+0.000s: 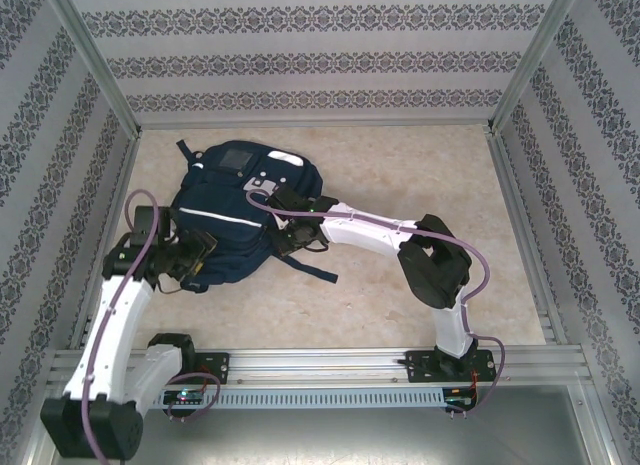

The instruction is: Pack the student bag

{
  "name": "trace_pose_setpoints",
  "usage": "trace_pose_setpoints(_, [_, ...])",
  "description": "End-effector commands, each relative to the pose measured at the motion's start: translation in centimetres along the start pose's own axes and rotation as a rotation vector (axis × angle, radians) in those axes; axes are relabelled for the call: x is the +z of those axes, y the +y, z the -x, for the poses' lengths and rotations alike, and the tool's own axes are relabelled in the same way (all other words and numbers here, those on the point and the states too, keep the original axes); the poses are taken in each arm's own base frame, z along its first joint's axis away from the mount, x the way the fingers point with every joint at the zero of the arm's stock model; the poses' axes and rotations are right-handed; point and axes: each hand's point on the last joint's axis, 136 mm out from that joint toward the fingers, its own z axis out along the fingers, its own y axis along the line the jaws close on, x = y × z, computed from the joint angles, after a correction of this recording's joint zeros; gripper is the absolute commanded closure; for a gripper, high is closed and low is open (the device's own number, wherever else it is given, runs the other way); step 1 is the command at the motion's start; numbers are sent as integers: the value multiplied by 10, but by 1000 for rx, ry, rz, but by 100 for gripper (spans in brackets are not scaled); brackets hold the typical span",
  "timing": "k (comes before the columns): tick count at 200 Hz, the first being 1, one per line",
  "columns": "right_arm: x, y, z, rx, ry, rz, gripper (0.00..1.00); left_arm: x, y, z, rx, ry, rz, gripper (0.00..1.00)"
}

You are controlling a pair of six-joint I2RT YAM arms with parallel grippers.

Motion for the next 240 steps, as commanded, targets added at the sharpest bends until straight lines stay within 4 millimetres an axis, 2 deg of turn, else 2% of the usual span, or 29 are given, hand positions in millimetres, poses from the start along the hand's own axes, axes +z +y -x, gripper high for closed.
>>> trace_pose_setpoints(1, [-29,25,31,13,-128,58,100,5,-5,-33,-125,115,-74,49])
trace_pose_setpoints(22, [-27,28,27,13,-125,57,100,8,-9,-48,-137,135,-85,45])
trace_pose_setpoints(35, [-26,29,24,17,-122,59,100,12,-12,-51,-120,127,-78,39])
trace_pose_setpoints(47, [-26,31,22,17,-122,63,100,20,-14,-52,-115,130,-63,38])
trace_pose_setpoints(66, [-29,33,20,12,-125,66,100,34,-16,-46,-109,112,-36,37])
trace_pose_setpoints(92, [-34,34,14,6,-122,65,100,40,-18,-28,-41,29,24,38])
trace_pose_setpoints(115, [-40,34,8,6,-130,64,100,54,-13,-33,-9,59,71,42])
trace_pose_setpoints(129, [-44,30,4,14,-134,49,100,62,-5,-38,4,72,100,54])
trace_pose_setpoints(140, [-46,26,3,15,-138,35,100,63,-1,-39,4,68,115,69])
trace_pose_setpoints(155, [-46,21,0,12,-134,15,100,59,6,-37,6,46,134,97])
trace_pose_setpoints(159, [-46,19,0,12,-134,7,100,56,8,-36,8,35,140,100])
trace_pose_setpoints(181, [-41,-8,0,46,-127,-51,100,41,10,-28,34,-17,156,100])
trace_pose_setpoints(211, [-41,-73,11,121,-139,-150,100,23,12,-23,74,-51,183,100])
trace_pose_setpoints(240, [-44,-132,19,202,-142,-233,100,18,10,-21,80,-59,171,100])
